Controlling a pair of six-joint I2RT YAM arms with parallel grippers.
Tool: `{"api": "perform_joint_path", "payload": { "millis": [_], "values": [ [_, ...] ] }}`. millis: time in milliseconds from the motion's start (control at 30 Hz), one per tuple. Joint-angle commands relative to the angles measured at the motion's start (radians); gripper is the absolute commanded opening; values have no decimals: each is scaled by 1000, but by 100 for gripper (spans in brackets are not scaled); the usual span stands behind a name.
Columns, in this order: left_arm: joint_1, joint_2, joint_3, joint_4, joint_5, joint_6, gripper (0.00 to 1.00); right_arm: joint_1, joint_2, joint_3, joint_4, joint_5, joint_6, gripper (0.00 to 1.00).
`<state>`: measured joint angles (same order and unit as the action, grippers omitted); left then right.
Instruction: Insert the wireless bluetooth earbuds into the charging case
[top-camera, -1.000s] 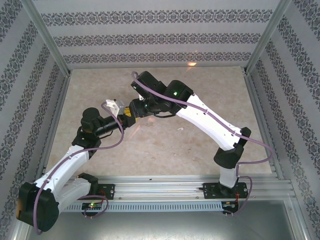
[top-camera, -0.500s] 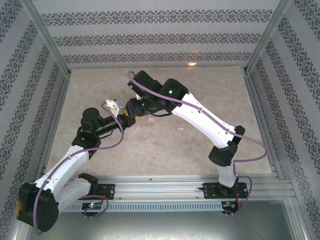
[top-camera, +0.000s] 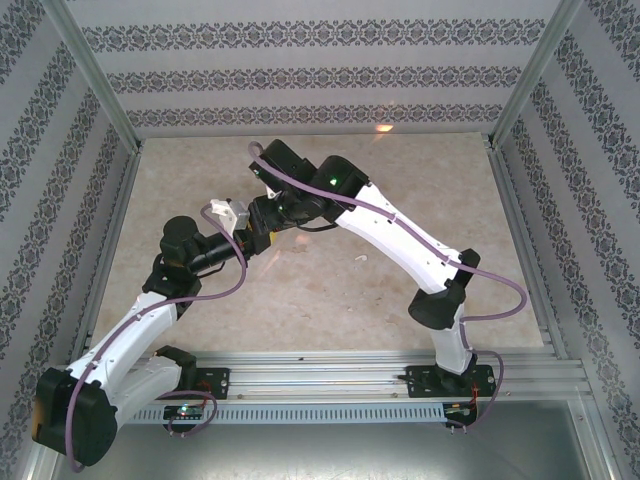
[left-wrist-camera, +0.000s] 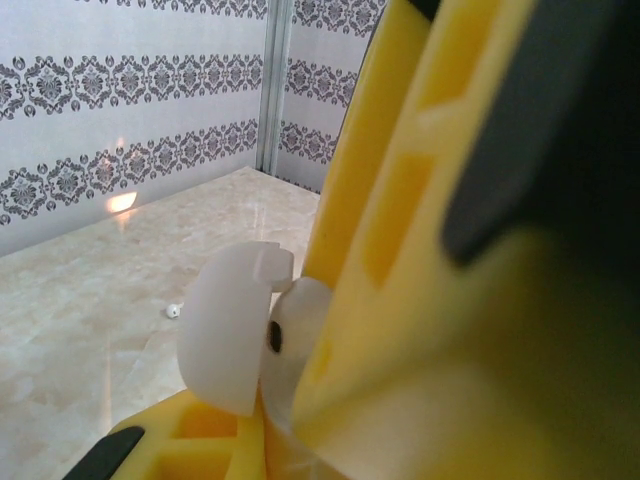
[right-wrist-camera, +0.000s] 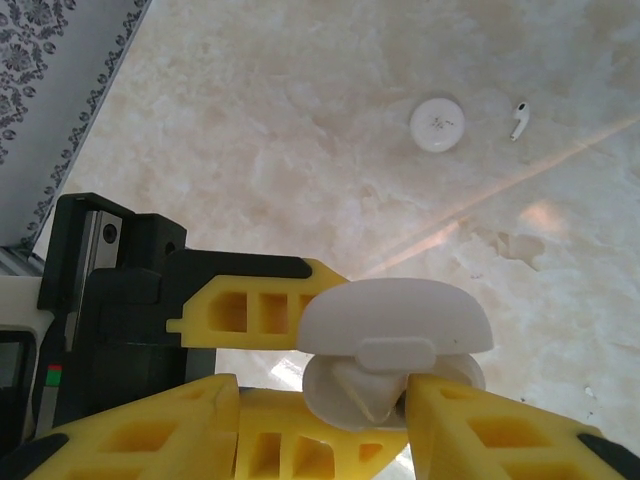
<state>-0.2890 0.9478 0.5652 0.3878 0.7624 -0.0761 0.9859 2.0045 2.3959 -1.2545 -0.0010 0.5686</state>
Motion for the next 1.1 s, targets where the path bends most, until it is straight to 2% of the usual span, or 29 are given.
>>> {"api": "perform_joint_path", "payload": {
  "millis": [0, 300, 567, 733, 833, 967, 1067],
  "values": [
    [-16, -3, -14, 41, 19, -14, 0, 0, 27, 32, -25, -26, -28, 47],
    [-15, 18, -2, 55, 37, -16, 0, 2, 32, 66, -39, -25, -72, 47],
    [-15, 20, 4, 45, 68, -13, 0, 8, -95, 11, 47, -43, -126, 47],
    [-15, 25, 5, 45, 80, -23, 0, -12, -221, -138, 164, -73, -132, 46],
    [-16, 33, 1, 48, 94, -41, 0, -43, -313, -290, 265, -92, -148, 46],
    [-34, 49, -37, 97, 89, -93, 0, -171, -412, -472, 317, -128, -98, 45],
    [-74, 48, -56, 87, 53, -82, 0, -285, -456, -622, 347, -167, -46, 45]
  ]
}}
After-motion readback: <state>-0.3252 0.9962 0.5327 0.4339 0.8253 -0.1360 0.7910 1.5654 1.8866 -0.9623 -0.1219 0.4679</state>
